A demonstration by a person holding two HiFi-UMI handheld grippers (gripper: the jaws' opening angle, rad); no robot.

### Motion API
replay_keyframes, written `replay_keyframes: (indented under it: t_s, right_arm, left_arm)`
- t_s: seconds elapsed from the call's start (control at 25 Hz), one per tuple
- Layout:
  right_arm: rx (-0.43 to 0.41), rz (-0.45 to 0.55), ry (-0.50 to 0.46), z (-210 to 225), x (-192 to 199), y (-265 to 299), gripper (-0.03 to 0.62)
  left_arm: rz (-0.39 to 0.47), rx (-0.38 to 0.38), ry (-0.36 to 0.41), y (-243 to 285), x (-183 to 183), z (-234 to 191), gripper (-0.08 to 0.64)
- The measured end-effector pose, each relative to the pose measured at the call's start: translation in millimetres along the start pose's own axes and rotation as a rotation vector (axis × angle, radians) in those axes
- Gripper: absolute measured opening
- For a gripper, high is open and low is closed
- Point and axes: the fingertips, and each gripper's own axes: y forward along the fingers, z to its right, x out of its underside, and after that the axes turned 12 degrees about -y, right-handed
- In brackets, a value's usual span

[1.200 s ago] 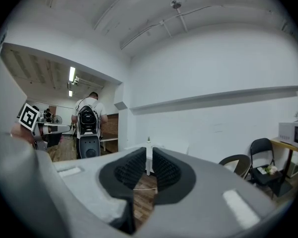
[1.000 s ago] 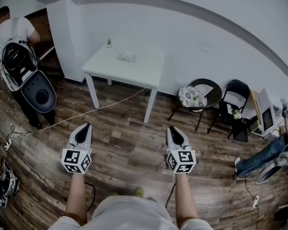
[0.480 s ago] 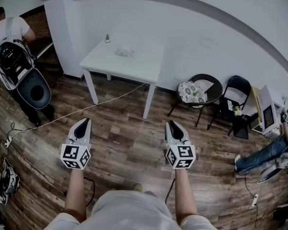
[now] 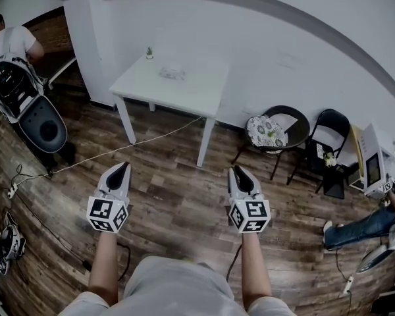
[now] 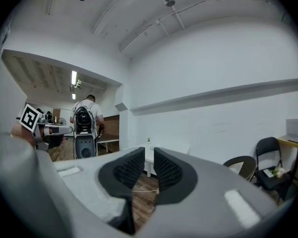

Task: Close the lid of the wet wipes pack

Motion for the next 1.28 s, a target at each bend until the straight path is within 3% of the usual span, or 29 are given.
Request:
replay_keyframes:
  t_s: [0.56,1.28]
  right_arm:
    - [-0.017,-0.016,0.007,32,18,74,0.06]
    - [0.063,-0.081,0.025,49,11,261,0.06]
  left_arm:
    - [-0.013,-0.001,0.01,75,9,-23,0.006]
    - [-0.09,0.084,-0.041,252,11,-151,0.006]
